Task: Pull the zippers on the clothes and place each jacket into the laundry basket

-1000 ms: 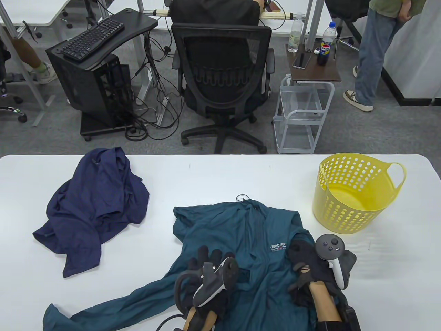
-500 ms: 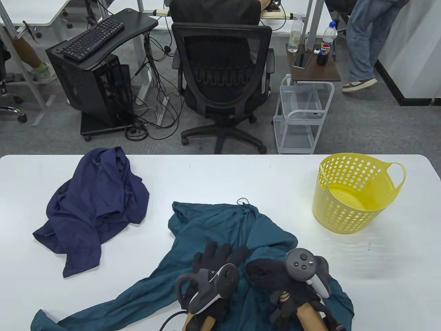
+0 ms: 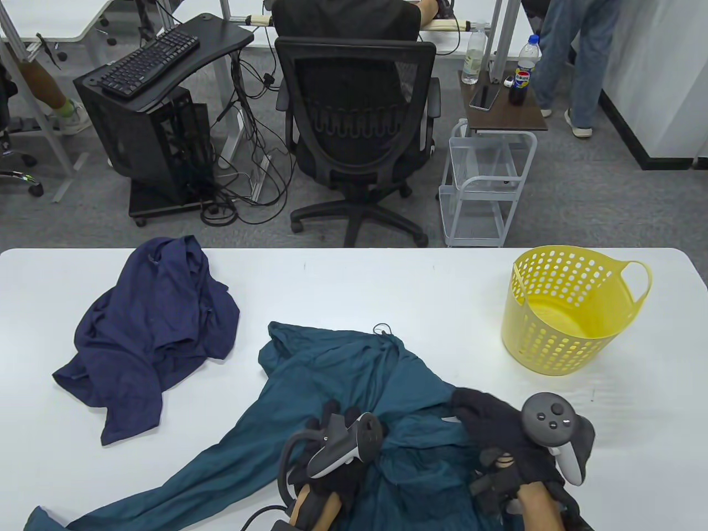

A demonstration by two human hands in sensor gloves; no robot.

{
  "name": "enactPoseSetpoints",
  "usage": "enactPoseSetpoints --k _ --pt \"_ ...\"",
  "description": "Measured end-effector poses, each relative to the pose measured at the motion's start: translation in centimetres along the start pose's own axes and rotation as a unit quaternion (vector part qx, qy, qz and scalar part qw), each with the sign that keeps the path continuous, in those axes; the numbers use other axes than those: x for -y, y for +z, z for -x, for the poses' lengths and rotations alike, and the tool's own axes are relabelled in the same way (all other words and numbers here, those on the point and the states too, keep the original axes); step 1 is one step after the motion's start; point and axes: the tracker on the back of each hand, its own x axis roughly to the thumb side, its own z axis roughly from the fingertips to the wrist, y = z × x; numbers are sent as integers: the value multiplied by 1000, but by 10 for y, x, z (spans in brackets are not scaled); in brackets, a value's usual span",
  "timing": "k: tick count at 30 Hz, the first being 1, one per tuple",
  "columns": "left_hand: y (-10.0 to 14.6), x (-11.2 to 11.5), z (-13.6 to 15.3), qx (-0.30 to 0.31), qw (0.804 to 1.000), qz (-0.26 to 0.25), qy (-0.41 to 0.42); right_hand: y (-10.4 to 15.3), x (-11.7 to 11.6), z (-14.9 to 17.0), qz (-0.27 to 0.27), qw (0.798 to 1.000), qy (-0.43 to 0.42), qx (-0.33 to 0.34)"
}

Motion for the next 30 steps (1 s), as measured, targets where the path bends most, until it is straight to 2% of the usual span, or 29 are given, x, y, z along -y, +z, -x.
enactPoseSetpoints --k 1,2,4,7,9,11,13,16,18,20,22,23,25,27,28,30 --pt "0 0 0 0 1000 0 -1 -2 4 9 4 999 41 -32" --pt "0 0 -1 -1 1000 0 -1 -4 3 16 -20 996 69 -50" --pt "0 0 -1 -1 1000 0 -3 -7 -6 26 -129 985 92 -69" --pt "1 0 -2 -1 1000 -1 -3 -8 -24 27 -226 971 43 -67" --pt "1 0 -2 -3 1000 -3 -4 -6 -37 22 -291 952 69 -68" --pt "2 -1 0 -10 1000 -6 -4 -6 -46 17 -267 950 151 -65" --pt "7 -9 0 -23 998 -54 -6 -8 -48 10 -201 955 210 -60" --pt "28 -36 -2 -58 980 -190 17 -5 -44 -3 -159 974 159 -13" --pt "42 -51 -9 -49 961 -263 70 -1 -40 -13 -125 984 124 29" --pt "44 -61 -24 14 958 -264 110 5 -33 -24 -77 988 105 77" --pt "35 -64 -38 55 967 -224 110 10 -28 -32 -52 987 92 124" --pt "25 -64 -46 53 976 -195 79 14 -25 -36 -41 984 77 156" --pt "7 -62 -52 23 982 -186 20 20 -21 -42 -13 982 48 184" --pt "-6 -63 -50 -25 973 -229 -1 24 -18 -47 -1 977 34 209" --pt "-9 -63 -46 -41 968 -249 1 25 -17 -48 -5 977 34 212" --pt "-11 -63 -33 -80 952 -293 33 24 -22 -49 -54 974 61 210"
